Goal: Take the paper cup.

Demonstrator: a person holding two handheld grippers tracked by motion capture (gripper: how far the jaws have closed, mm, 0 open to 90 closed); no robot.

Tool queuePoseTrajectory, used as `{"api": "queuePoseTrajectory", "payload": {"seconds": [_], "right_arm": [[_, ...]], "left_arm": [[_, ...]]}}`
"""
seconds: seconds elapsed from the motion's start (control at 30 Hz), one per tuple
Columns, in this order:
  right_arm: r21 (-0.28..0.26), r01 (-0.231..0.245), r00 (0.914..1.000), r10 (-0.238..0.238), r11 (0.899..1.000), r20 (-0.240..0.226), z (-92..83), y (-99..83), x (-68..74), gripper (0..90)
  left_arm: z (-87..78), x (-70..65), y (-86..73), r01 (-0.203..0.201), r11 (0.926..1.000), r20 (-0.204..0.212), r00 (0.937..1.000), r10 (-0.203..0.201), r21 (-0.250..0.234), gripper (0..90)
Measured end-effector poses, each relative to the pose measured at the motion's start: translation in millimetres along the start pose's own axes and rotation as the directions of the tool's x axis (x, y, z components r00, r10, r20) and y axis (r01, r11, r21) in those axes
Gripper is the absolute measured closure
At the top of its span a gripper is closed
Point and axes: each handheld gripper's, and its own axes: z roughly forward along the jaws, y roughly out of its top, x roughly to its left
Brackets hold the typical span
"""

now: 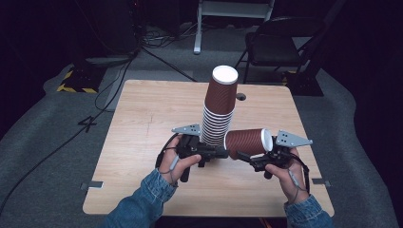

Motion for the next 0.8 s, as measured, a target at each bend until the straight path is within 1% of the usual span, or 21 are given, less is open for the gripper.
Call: {"api": "queuePoseTrajectory", "payload": {"seconds": [0.1, 0.17, 0.27, 0.4, 0.47, 0.63, 0.7, 0.73, 0.8], "right_arm": [[-0.002, -0.014, 0.9998, 0.014, 1.0, -0.015, -0.5, 0.0, -1.3, 11.9], [0.0, -0.017, 0.9996, 0.017, 1.0, -0.022, -0.5, -0.3, -2.2, 11.9], [0.0, -0.026, 0.9992, 0.026, 1.0, -0.032, -0.1, -0.9, -2.7, 11.7], [0.005, -0.028, 0.999, 0.029, 1.0, -0.034, -0.2, -1.2, -3.7, 11.6], [0.021, -0.035, 0.9989, 0.036, 0.999, -0.031, -0.4, -1.5, -4.5, 11.2], [0.033, -0.034, 0.9988, 0.035, 0.999, -0.032, -1.0, -1.9, -5.3, 11.0], [0.045, -0.032, 0.999, 0.033, 0.999, -0.029, -1.5, -2.0, -5.9, 10.8], [0.052, -0.031, 0.9991, 0.032, 0.998, -0.028, -1.8, -2.1, -6.2, 10.1], [0.07, -0.037, 0.9992, 0.038, 0.997, -0.013, -2.3, -2.5, -6.5, 5.2]], "left_arm": [[-0.3, -0.9, 0.6, -0.006, 1.0, 0.011, 0.9999, 0.006, 0.002, 83.9], [-0.6, -1.8, 1.1, -0.017, 0.9998, 0.012, 0.9998, 0.017, 0.006, 84.8], [-1.0, -2.9, 1.3, -0.021, 0.9998, 0.017, 0.9996, 0.021, 0.008, 85.7], [-1.3, -3.6, 2.0, -0.04, 0.999, 0.02, 0.999, 0.039, 0.018, 86.8], [-1.5, -4.8, 2.4, -0.054, 0.9983, 0.008, 0.9985, 0.054, 0.022, 87.3], [-1.7, -5.9, 2.7, -0.066, 0.9975, 0.001, 0.9978, 0.066, 0.024, 87.5], [-2.6, -7.9, 3.8, -0.089, 0.9954, -0.012, 0.9959, 0.089, 0.036, 87.7], [-2.8, -8.8, 4.1, -0.097, 0.9945, -0.017, 0.9951, 0.097, 0.04, 87.8], [-3.0, -10.3, 4.4, -0.108, 0.9926, -0.023, 0.9937, 0.11, 0.055, 87.9]]}}
